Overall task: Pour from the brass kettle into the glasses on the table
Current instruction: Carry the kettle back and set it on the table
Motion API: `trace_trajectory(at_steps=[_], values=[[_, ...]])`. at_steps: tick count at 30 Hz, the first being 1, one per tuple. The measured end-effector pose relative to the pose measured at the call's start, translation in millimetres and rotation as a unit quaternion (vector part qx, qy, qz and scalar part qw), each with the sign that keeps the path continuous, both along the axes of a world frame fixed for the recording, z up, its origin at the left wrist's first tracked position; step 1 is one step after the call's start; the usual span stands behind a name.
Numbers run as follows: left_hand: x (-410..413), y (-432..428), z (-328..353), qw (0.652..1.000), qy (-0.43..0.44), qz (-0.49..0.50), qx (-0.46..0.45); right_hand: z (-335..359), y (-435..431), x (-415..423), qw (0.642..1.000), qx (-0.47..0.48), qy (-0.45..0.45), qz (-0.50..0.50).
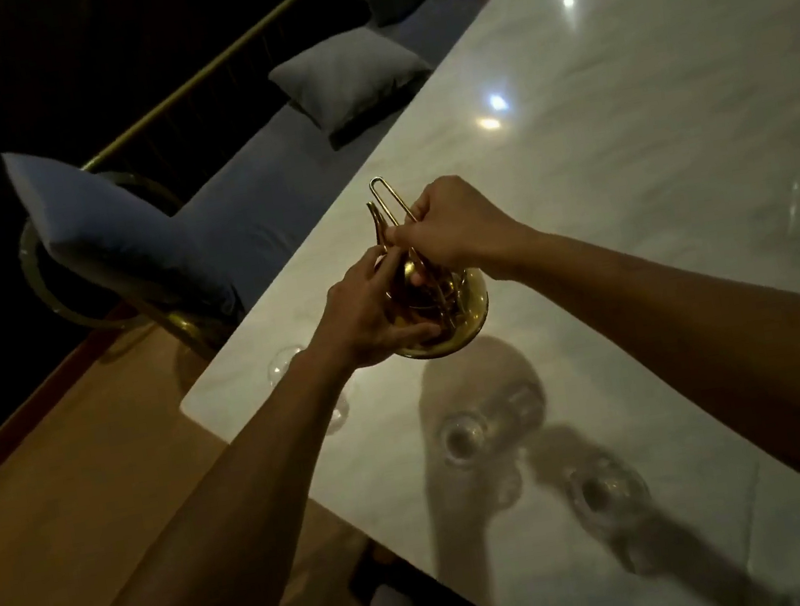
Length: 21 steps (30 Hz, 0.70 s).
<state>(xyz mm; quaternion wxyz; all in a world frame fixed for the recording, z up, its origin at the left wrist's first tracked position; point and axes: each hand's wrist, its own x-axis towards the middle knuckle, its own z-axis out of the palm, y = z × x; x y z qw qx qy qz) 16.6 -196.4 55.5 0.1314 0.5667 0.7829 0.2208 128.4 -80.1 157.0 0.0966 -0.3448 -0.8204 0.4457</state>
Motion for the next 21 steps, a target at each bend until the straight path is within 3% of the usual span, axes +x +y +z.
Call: trace_trajectory(at_steps=[8,21], values=[[-7,86,-36,0.986,-0.013,-0.146,-0.081,-37,41,21,0.986,-0.038,-0.038,-0.156],[25,161,-94,0.926,-0.038,-0.352,-0.129,-94,63,62,0.915,-0.089,-0.071,-0.386]])
